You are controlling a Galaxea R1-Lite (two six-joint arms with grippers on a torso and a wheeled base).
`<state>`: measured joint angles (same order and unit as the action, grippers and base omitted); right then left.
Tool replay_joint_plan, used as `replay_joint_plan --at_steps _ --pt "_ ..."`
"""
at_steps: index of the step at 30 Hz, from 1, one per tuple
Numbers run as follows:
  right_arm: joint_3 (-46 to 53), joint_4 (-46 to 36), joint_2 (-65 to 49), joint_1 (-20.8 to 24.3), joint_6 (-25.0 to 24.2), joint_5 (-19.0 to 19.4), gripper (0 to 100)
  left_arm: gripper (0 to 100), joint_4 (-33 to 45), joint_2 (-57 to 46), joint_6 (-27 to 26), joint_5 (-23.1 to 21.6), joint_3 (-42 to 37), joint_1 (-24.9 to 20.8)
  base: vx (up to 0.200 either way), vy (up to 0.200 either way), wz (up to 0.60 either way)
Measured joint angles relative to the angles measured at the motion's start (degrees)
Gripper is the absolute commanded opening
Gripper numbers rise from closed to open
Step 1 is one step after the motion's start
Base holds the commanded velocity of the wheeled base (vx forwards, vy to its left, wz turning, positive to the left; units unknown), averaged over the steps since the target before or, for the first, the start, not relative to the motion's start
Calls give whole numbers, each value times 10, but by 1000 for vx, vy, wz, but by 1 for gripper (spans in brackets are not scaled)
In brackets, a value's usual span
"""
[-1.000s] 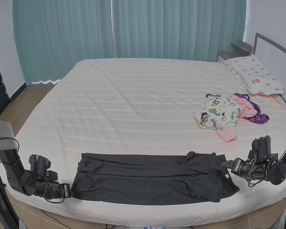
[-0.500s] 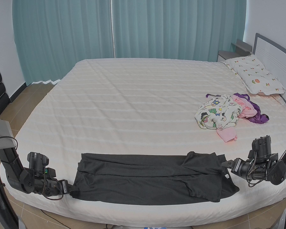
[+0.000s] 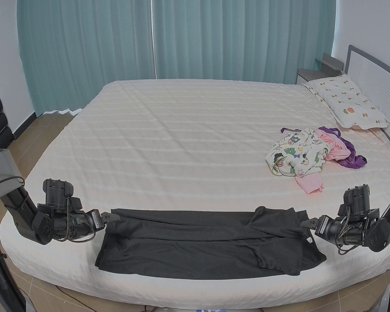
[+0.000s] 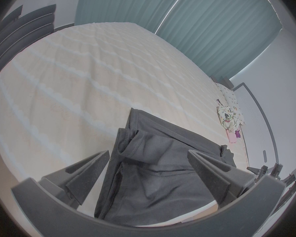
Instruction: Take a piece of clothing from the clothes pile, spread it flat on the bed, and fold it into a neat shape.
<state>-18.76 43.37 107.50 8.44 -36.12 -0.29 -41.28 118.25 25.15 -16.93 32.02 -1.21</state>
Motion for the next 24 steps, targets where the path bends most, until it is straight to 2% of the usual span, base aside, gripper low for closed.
replay_joint_plan --at_steps 5,15,24 --pt "0 0 0 0 1 3 100 100 0 43 -26 0 37 -4 0 0 0" --pt "4 3 0 -3 1 10 100 100 -1 93 -45 12 62 -5 0 0 0" --pt "22 64 1 -3 6 24 100 100 -4 116 -59 10 64 -5 0 0 0"
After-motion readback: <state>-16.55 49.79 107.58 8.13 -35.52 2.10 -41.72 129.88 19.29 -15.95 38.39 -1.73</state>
